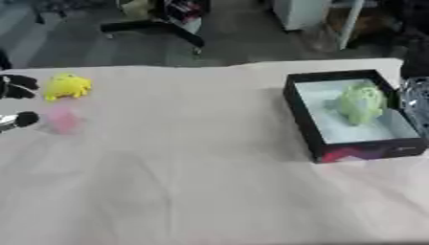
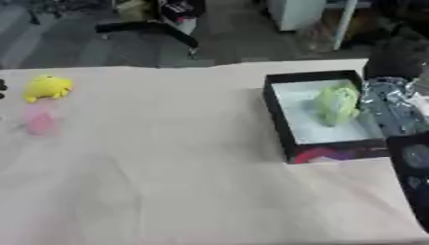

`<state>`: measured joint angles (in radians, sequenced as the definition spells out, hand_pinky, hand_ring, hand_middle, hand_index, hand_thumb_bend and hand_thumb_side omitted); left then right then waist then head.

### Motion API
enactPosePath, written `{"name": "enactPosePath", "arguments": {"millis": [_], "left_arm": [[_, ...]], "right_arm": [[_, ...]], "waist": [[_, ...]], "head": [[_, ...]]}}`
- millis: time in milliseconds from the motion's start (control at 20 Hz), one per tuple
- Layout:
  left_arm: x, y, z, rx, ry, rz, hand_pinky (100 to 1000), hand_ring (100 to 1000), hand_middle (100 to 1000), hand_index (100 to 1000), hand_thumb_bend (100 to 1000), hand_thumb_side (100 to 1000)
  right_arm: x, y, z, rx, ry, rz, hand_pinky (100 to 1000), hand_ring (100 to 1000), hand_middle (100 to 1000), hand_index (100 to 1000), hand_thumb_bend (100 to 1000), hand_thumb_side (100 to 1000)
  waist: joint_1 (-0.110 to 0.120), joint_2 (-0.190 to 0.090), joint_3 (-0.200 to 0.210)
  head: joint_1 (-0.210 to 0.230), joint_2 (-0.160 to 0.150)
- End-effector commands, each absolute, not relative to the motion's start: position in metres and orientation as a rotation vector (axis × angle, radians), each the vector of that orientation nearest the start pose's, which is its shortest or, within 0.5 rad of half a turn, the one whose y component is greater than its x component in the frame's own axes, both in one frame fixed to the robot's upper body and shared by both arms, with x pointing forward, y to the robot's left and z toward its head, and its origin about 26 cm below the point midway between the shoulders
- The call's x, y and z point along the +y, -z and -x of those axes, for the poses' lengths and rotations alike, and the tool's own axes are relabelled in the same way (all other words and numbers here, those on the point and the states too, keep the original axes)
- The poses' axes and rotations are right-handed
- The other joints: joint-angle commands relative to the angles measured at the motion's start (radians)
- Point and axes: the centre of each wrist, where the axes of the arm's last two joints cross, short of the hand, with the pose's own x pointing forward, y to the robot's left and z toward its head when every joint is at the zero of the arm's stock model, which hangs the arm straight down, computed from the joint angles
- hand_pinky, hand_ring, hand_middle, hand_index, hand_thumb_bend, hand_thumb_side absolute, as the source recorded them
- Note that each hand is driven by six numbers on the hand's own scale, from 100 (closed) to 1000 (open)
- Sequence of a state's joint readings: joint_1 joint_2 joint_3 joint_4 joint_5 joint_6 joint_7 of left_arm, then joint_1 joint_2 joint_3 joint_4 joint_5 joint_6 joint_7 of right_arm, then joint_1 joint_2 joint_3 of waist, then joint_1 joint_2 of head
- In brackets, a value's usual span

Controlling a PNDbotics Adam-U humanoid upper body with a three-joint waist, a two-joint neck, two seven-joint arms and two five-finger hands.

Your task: Pick up the objects with one hand, pass them to the other hand, and then place them into the box on the other side of the table.

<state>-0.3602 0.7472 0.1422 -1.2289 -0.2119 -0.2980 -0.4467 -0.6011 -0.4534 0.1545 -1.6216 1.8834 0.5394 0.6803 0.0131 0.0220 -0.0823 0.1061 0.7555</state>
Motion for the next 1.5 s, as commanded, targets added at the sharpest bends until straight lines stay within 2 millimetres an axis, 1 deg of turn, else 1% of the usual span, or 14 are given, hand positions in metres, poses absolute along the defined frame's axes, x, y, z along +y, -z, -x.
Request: {"name": "enactPosePath", "arguments": {"millis": [50, 150, 250, 400, 500, 550, 600, 750, 850, 950, 1150, 1250, 1350, 1500], "left_arm": [[0.497, -0.175, -0.345, -1.492, 1.050, -0.740, 856, 759, 755, 861, 771, 548], [0.507, -0.178, -0.349, -1.419, 1.107, -0.817, 848, 752, 749, 857, 750, 522], [0.515, -0.177, -0.356, -1.343, 1.155, -0.867, 837, 742, 741, 848, 747, 504], [0.523, -0.167, -0.367, -1.214, 1.191, -0.894, 823, 734, 735, 840, 752, 495], [0.522, -0.158, -0.377, -1.137, 1.201, -0.884, 815, 719, 720, 824, 767, 504], [0.520, -0.153, -0.382, -1.116, 1.201, -0.870, 811, 710, 712, 814, 794, 554], [0.518, -0.149, -0.387, -1.106, 1.196, -0.849, 811, 707, 708, 811, 785, 520], [0.510, -0.138, -0.399, -1.110, 1.167, -0.782, 811, 700, 699, 801, 809, 533], [0.506, -0.133, -0.405, -1.099, 1.138, -0.774, 810, 699, 697, 799, 813, 531], [0.502, -0.129, -0.409, -1.077, 1.108, -0.811, 804, 695, 693, 795, 792, 506], [0.498, -0.121, -0.413, -1.042, 1.023, -0.965, 795, 686, 684, 787, 704, 451], [0.497, -0.116, -0.413, -1.033, 0.981, -1.023, 792, 683, 680, 783, 683, 443], [0.496, -0.111, -0.414, -1.035, 0.947, -1.049, 786, 670, 666, 770, 644, 433], [0.491, -0.105, -0.415, -1.079, 0.910, -1.020, 781, 644, 634, 740, 571, 416]], "right_arm": [[-0.228, -0.236, -0.356, -0.843, -0.960, 1.927, 995, 935, 942, 1000, 319, 149], [-0.216, -0.235, -0.343, -0.927, -0.984, 1.923, 976, 932, 938, 1000, 273, 141], [-0.205, -0.233, -0.333, -1.001, -1.010, 1.906, 965, 929, 935, 1000, 247, 137], [-0.195, -0.230, -0.326, -1.076, -1.037, 1.869, 958, 927, 932, 1000, 215, 140], [-0.192, -0.228, -0.324, -1.100, -1.042, 1.850, 957, 925, 931, 1000, 197, 142], [-0.191, -0.227, -0.324, -1.107, -1.042, 1.843, 958, 925, 931, 1000, 196, 146], [-0.190, -0.226, -0.324, -1.113, -1.042, 1.837, 957, 925, 930, 1000, 163, 149], [-0.187, -0.226, -0.324, -1.133, -1.034, 1.823, 953, 923, 928, 1000, 137, 150], [-0.186, -0.227, -0.324, -1.149, -1.028, 1.816, 951, 923, 927, 1000, 117, 153], [-0.184, -0.228, -0.323, -1.161, -1.021, 1.812, 951, 922, 927, 1000, 107, 153], [-0.183, -0.229, -0.323, -1.179, -1.010, 1.804, 950, 921, 924, 1000, 100, 157], [-0.182, -0.229, -0.323, -1.188, -1.004, 1.800, 949, 921, 923, 1000, 100, 158], [-0.180, -0.230, -0.323, -1.197, -1.000, 1.797, 949, 921, 923, 1000, 100, 159], [-0.179, -0.232, -0.322, -1.212, -0.994, 1.793, 951, 921, 923, 1000, 100, 159]], "waist": [[0.007, -0.014, -0.003], [0.010, -0.015, -0.007], [0.012, -0.015, -0.010], [0.011, -0.016, -0.014], [0.009, -0.015, -0.015], [0.007, -0.015, -0.016], [0.005, -0.014, -0.017], [-0.002, -0.008, -0.022], [-0.007, -0.002, -0.027], [-0.010, 0.004, -0.033], [-0.013, 0.015, -0.042], [-0.014, 0.020, -0.047], [-0.015, 0.026, -0.051], [-0.017, 0.036, -0.057]], "head": [[0.063, 0.012], [0.091, 0.014], [0.105, 0.014], [0.119, 0.014], [0.126, 0.014], [0.130, 0.014], [0.132, 0.014], [0.140, 0.011], [0.146, 0.006], [0.151, 0.000], [0.159, -0.012], [0.162, -0.016], [0.165, -0.021], [0.170, -0.028]]}}
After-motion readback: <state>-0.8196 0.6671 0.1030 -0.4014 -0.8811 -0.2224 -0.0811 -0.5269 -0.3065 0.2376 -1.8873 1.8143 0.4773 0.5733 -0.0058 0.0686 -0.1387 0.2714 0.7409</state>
